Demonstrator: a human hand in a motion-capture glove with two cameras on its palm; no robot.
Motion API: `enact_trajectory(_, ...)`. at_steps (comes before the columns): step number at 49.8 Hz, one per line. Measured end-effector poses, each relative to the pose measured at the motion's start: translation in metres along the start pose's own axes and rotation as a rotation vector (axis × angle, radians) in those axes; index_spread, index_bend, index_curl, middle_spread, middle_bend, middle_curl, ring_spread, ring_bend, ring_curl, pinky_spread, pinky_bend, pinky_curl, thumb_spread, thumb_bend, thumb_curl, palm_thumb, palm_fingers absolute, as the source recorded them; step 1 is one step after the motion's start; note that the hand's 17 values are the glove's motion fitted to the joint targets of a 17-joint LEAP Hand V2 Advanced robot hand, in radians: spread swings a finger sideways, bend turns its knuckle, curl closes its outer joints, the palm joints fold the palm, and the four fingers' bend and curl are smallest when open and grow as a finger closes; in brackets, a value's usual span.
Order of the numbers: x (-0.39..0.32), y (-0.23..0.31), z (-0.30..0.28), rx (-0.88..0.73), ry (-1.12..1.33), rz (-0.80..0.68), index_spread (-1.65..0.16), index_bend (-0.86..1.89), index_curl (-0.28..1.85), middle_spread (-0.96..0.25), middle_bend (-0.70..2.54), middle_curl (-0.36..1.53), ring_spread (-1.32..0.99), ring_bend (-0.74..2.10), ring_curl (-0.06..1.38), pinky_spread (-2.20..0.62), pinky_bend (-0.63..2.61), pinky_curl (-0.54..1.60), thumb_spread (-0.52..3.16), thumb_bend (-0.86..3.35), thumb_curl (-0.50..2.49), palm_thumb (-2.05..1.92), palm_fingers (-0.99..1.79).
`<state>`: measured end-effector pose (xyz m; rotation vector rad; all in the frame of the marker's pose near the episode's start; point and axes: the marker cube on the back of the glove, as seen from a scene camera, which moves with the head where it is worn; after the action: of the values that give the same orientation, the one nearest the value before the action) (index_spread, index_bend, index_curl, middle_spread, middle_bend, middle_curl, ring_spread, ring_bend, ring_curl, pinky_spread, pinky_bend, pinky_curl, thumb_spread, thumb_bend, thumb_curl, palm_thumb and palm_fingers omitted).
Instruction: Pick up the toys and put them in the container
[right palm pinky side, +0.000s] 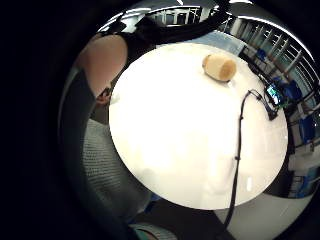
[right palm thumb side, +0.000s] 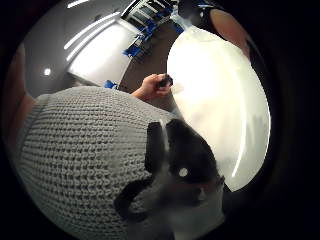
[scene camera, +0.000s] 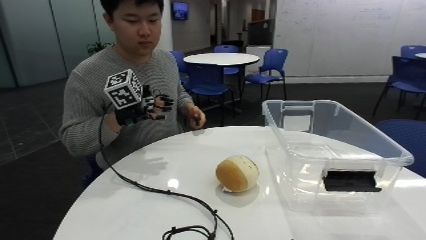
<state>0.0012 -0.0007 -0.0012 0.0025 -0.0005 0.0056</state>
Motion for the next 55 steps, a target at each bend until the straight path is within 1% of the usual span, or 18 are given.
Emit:
enact_trajectory(4, 0.001, 0.001, -0.001, -0.003, 0.001, 0.014, -0.22, 0.2, 0.08, -0.14, 0.18, 0.05, -0.12, 0.26, 0.06, 0.01, 0.47, 0.13, 0.7, 0.03, 0.02, 0.03, 0.31)
enact_trajectory(9, 0.003, 0.004, 0.0, -0.016, 0.01, 0.037, -0.29, 0.19, 0.12, -0.18, 0.18, 0.08, -0.17, 0.27, 0.08, 0.01, 0.51, 0.18, 0.99, 0.03, 0.05, 0.02, 0.28)
enact_trajectory(17, 0.006, 0.003, 0.003, -0.036, 0.013, 0.059, -0.35, 0.19, 0.17, -0.21, 0.18, 0.12, -0.21, 0.3, 0.11, 0.02, 0.53, 0.21, 1.24, 0.02, 0.1, 0.0, 0.25)
enact_trajectory(21, 0.017, -0.008, 0.004, -0.053, 0.038, 0.061, -0.37, 0.19, 0.19, -0.22, 0.18, 0.14, -0.23, 0.31, 0.12, 0.02, 0.54, 0.22, 1.3, 0.01, 0.12, 0.0, 0.24)
enact_trajectory(24, 0.028, -0.025, 0.004, -0.068, 0.068, 0.072, -0.37, 0.19, 0.21, -0.23, 0.18, 0.15, -0.23, 0.31, 0.12, 0.02, 0.54, 0.23, 1.34, 0.0, 0.14, -0.01, 0.23)
enact_trajectory(27, 0.05, -0.054, 0.003, -0.077, 0.106, 0.1, -0.38, 0.19, 0.22, -0.23, 0.18, 0.16, -0.24, 0.32, 0.13, 0.02, 0.56, 0.24, 1.36, 0.0, 0.15, -0.01, 0.21)
enact_trajectory(30, 0.081, -0.098, 0.001, -0.078, 0.153, 0.145, -0.39, 0.17, 0.23, -0.23, 0.18, 0.17, -0.24, 0.32, 0.14, 0.02, 0.58, 0.26, 1.38, -0.01, 0.16, -0.01, 0.19)
enact_trajectory(35, 0.143, -0.176, 0.002, -0.111, 0.246, 0.262, -0.39, 0.16, 0.24, -0.22, 0.16, 0.18, -0.23, 0.33, 0.15, 0.02, 0.62, 0.28, 1.4, -0.01, 0.18, -0.01, 0.12)
enact_trajectory(40, 0.191, -0.229, 0.002, -0.162, 0.276, 0.364, -0.38, 0.17, 0.26, -0.21, 0.14, 0.18, -0.21, 0.33, 0.17, 0.03, 0.69, 0.31, 1.4, -0.01, 0.19, -0.01, 0.0)
enact_trajectory(47, 0.219, -0.259, 0.003, -0.217, 0.25, 0.423, -0.38, 0.19, 0.28, -0.19, 0.16, 0.2, -0.18, 0.33, 0.18, 0.03, 0.72, 0.32, 1.4, -0.01, 0.22, 0.0, -0.01)
enact_trajectory(55, 0.236, -0.258, 0.041, -0.319, 0.268, 0.465, -0.39, 0.2, 0.31, -0.19, 0.17, 0.22, -0.18, 0.33, 0.19, 0.03, 0.73, 0.32, 1.4, 0.0, 0.24, 0.02, 0.0)
